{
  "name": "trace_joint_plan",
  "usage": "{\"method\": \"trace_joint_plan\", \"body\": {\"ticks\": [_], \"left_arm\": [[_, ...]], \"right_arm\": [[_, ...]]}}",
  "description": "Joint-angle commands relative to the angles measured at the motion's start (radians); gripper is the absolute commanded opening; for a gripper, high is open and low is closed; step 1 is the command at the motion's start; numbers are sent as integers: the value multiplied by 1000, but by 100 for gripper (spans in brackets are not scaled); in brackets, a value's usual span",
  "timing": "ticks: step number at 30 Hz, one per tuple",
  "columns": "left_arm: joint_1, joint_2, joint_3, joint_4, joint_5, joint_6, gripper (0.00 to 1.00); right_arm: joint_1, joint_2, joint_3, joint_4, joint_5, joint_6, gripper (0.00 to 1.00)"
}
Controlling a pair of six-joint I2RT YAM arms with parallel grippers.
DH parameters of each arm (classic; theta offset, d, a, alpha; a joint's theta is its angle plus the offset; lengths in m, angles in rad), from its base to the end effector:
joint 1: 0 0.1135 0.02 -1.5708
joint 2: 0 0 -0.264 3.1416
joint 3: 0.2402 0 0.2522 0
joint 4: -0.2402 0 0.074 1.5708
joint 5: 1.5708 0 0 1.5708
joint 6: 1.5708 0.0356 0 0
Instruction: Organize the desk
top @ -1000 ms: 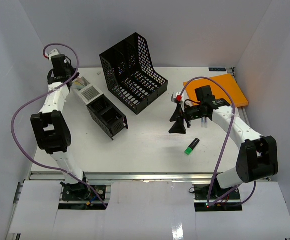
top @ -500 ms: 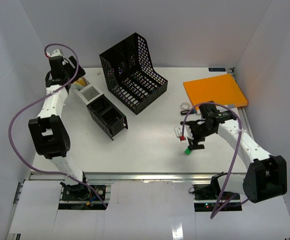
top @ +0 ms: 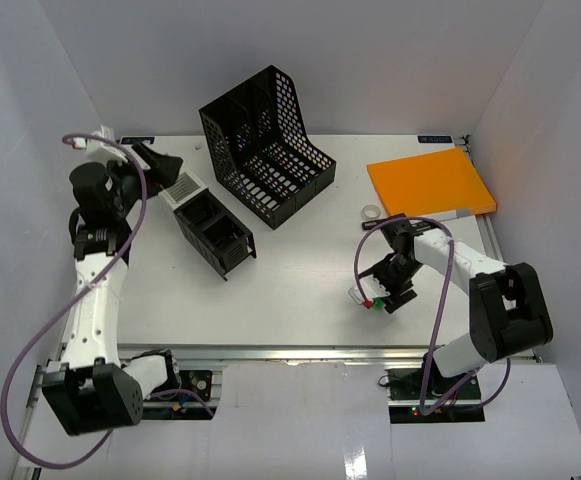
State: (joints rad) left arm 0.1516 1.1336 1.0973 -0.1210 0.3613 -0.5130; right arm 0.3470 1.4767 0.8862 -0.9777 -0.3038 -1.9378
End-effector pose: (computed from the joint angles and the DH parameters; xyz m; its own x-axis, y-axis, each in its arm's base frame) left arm 0.2601 0.0270 0.3869 -0.2350 -0.5003 -0.8333 0.1016 0.8400 -0.5330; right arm 0.2149 0.0890 0.1818 0.6410 -0.7153 -0.2783 -0.7611 -0.6393 -0.1098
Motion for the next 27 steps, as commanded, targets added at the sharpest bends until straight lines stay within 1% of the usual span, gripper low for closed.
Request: {"method": "trace_joint_plan", "body": {"ticks": [1,3,5,10,13,16,17,19,21,22,24,26,27], "left_arm": [[6,-164,-220,-25,120,-103,94],[8,-232,-267,-41,116,-114,94],[8,-268,-290,-68,110,-119,95],[8,-333,-305,-116,144,-155,96],[7,-360,-295,-147,140,-167,96],[6,-382,-281,-191,122,-173,96],[6,-388,-276,-202,119,-181,96],[6,-398,-260,-225,123,-207,96],[8,-414,-239,-248,120,-232,95],[7,-424,-231,-268,108,-238,95],[6,-445,-212,-314,59,-242,95],[6,-467,-189,-363,-7,-236,95],[6,-480,-183,-378,-30,-232,95]], "right_arm": [[38,61,-12,78,63,43,64],[46,74,-19,98,71,62,58],[56,82,-31,118,69,102,52],[94,77,-66,163,69,162,40],[126,88,-52,163,63,212,31],[161,98,2,130,-11,279,25],[172,105,46,105,-51,292,23],[199,139,218,7,-177,393,18],[228,226,532,-96,-290,497,12],[240,268,657,-145,-344,543,10],[284,370,931,-235,-464,667,8],[316,484,1122,-205,-487,874,8],[340,529,1212,-130,-468,970,8]]}}
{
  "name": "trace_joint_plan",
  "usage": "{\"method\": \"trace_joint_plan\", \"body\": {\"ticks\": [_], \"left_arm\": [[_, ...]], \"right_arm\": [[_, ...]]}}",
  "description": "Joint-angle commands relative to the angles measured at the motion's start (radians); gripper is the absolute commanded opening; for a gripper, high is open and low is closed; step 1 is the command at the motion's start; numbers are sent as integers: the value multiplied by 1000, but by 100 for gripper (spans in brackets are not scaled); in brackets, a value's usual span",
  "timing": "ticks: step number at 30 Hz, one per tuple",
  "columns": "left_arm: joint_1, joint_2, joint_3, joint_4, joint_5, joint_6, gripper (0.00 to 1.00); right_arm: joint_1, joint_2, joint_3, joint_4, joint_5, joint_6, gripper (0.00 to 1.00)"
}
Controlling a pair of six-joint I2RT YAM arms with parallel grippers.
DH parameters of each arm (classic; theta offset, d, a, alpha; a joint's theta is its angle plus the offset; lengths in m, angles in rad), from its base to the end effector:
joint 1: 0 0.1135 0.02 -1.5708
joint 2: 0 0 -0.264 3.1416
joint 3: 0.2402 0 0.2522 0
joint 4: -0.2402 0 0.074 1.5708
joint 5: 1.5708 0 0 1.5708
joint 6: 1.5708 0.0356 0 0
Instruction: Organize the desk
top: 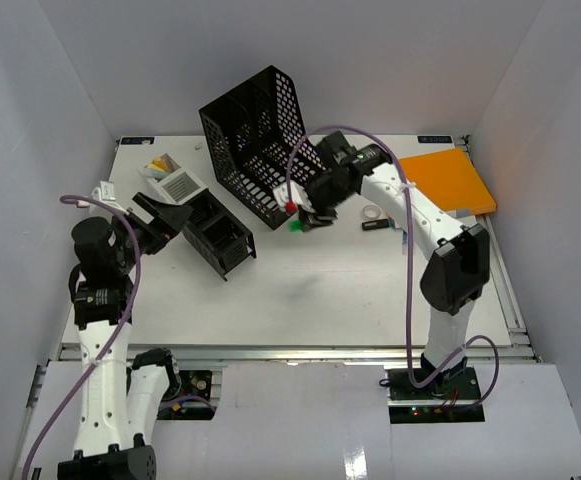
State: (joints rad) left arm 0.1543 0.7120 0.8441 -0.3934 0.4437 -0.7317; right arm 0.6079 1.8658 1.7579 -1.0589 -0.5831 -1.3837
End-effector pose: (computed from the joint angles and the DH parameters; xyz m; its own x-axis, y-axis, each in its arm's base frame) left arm 0.1581 0.0091 0.3503 -0.3710 -0.6684 -0.6447 0.0311 0.6849 -0.7280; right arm 0.3069 0.2374 0.3040 0.5026 -0.6495 -0.5706 -0.8633 -0.4115 -0.2921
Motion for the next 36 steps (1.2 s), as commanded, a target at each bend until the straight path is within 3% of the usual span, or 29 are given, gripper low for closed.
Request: {"method": "trace_joint_plan", "body": {"ticks": [1,4,11,17,25,28,33,36], "left_arm": [[4,-71,75,-121,-135,-9,95],[4,-110,87,-152,-220,-2,96],[4,-197,77,-200,-337,21,95],[4,-208,75,-215,-403,65,96],[-3,-231,12,-181,-400,84,95],[-7,-238,-5,-177,-408,89,95],[-10,-243,-28,-166,-396,81,95],[-10,-247,-31,-168,-388,83,96]], "right_arm": [[103,185,430,30,-169,512,8],[169,261,544,358,-81,709,8],[213,373,478,1133,0,1278,8],[241,539,552,1560,141,1440,8],[267,713,572,1837,347,1446,8],[274,775,625,1875,359,1459,8],[306,796,572,1930,356,1435,8],[322,813,557,1950,376,1407,17]]}}
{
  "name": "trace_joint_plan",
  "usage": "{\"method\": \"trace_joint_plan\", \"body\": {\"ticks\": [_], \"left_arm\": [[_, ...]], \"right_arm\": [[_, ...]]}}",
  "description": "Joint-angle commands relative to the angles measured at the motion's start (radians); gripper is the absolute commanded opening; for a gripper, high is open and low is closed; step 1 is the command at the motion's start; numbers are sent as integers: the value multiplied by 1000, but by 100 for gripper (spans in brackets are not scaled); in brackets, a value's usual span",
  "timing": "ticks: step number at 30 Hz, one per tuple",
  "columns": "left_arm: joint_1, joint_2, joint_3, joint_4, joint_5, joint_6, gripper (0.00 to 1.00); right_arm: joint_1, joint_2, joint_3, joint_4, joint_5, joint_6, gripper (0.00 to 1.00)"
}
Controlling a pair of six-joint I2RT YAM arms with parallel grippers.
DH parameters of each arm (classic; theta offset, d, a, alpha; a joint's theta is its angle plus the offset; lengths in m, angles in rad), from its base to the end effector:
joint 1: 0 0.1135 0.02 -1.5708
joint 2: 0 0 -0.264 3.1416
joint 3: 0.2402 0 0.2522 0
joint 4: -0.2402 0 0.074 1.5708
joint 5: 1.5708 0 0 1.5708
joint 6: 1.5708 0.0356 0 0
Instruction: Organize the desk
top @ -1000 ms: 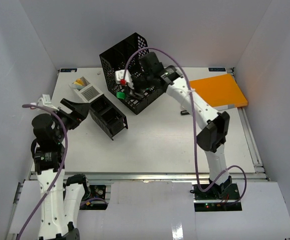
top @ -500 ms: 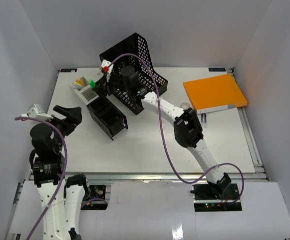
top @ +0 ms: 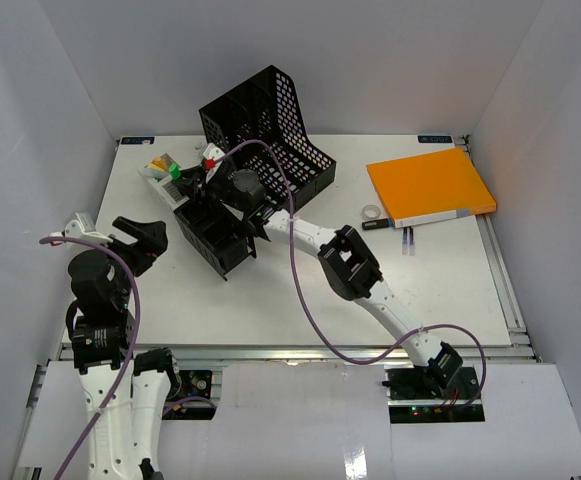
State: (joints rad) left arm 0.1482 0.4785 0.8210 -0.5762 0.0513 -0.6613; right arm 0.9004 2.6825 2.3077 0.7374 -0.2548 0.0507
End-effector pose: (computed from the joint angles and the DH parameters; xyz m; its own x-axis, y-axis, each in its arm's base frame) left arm 0.1020 0.0134 0.3485 -0.1205 -0.6381 -0.7605 -0.2181 0.7643 -0.6068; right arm 0.3707 0.4820 0.2351 0.1743 0.2987 -0.9383 -0.9147 0.4020 -0.0419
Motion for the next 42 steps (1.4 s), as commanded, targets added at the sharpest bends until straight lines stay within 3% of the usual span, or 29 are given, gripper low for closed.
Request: {"method": "trace_joint_plan", "body": {"ticks": [1,6,8,15,19,22,24,26,28,29,31,34,37,42], "left_arm": [[-4,-15,-6,15,6,12,96],[-4,-20,-16,35,60,28,95],[-4,-23,-46,84,148,31,95],[-4,4,-130,253,461,-1,94],[-4,71,-153,358,614,-63,91],[-41,165,-153,448,682,-99,85],[-150,255,-144,515,683,-112,82],[-321,341,-71,529,541,-64,80],[-611,468,19,520,402,5,79],[-687,541,69,517,358,37,79],[-780,695,162,513,325,95,77],[-844,898,261,508,319,130,77],[-883,958,307,509,291,117,78],[-901,878,214,523,211,82,83]], "right_arm": [[29,0,5,155,53,-36,28],[21,-30,-6,157,26,-78,80],[8,-101,-30,146,-12,-82,89],[-101,-339,-105,-57,-264,9,93],[-207,-530,-214,-397,-470,-2,91],[-310,-702,-433,-656,-530,-116,91],[-393,-801,-570,-818,-552,-186,91],[-491,-883,-701,-936,-567,-258,91],[-573,-902,-743,-1152,-634,-386,92],[-617,-901,-758,-1318,-670,-474,92],[-707,-895,-791,-1483,-749,-729,92],[-793,-890,-818,-1822,-685,-1268,91],[-835,-917,-890,-1824,-459,-1609,91],[-830,-881,-886,-1701,-194,-1730,91]]}}
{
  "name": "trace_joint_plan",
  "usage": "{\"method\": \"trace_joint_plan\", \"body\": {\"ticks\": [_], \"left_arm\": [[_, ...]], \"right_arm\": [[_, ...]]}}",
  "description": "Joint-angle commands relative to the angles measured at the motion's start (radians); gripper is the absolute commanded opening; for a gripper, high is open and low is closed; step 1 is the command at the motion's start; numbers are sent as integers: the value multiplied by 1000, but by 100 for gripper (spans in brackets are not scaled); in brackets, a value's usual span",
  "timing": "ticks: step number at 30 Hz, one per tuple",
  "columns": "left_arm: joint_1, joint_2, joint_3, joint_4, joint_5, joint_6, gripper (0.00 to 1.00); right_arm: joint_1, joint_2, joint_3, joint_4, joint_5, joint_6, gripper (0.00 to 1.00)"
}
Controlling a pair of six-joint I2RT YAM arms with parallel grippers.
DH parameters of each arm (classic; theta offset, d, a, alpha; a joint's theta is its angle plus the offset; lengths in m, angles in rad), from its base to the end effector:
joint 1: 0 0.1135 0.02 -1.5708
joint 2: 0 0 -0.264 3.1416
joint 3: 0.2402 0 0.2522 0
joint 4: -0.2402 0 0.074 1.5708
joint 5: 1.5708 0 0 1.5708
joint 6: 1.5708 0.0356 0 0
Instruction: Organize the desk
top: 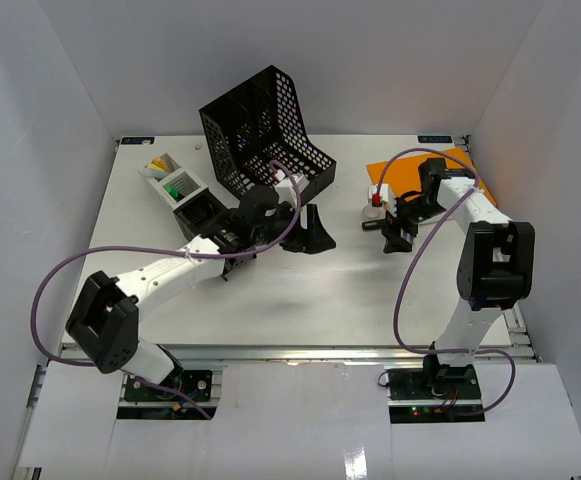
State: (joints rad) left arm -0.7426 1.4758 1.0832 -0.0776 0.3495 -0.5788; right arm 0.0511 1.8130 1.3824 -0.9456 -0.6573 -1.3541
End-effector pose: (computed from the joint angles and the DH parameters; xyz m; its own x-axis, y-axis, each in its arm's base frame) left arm 0.2423 -0.2389 0.2893 -0.7500 -0.0092 -0.6614 0.5375 0.5742 -0.6175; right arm 0.3492 0.0396 0.2218 -0.0560 -0.7770 -0.6270 -0.9910 0.1198 -0.0600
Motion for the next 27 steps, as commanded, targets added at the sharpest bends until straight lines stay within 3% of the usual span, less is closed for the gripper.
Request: {"method": "trace_joint_plan", "body": {"ticks": [1,5,16,23,27], "left_arm": [[-11,-155,-78,23,-102,-2,83],[-11,-289,-161,-28,-156,-11,84],[-11,-655,-347,-150,-304,-82,85],[-11,-696,-361,-174,-328,-97,86],[-11,-688,-388,-147,-321,-116,86]], "right_arm": [[20,19,58,-14,247,-339,90],[20,116,158,-13,356,-389,85],[55,278,305,-33,349,-402,83],[85,337,319,-36,364,-365,74],[100,362,313,-42,369,-332,62]]}}
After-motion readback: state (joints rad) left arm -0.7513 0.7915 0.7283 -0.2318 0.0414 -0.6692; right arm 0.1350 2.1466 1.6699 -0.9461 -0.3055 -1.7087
